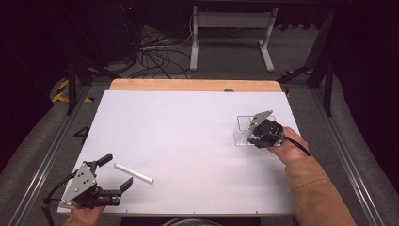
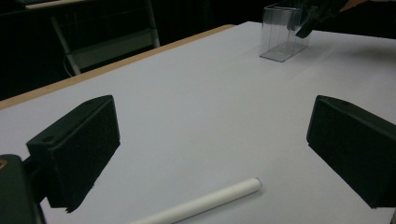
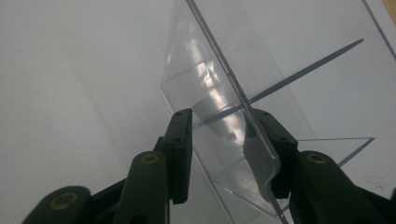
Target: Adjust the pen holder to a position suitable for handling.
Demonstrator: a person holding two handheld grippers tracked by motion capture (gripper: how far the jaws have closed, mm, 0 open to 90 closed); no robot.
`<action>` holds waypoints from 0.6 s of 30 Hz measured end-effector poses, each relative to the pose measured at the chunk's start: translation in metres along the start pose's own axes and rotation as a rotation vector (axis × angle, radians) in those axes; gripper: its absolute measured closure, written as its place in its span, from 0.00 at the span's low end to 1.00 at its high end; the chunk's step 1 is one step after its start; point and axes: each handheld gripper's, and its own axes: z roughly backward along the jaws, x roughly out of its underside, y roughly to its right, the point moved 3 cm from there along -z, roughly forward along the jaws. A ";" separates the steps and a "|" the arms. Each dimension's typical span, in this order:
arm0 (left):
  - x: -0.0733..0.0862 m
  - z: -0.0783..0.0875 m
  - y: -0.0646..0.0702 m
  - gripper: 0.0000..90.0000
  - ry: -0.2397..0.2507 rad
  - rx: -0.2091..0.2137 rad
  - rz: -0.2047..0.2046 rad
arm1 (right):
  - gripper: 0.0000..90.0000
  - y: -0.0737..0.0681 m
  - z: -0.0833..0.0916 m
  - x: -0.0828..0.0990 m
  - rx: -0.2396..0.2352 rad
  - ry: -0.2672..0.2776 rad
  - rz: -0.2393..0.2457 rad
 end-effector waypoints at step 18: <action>0.000 0.000 -0.001 0.04 -0.001 -0.002 -0.001 | 0.97 -0.024 0.023 -0.028 -0.119 0.093 0.061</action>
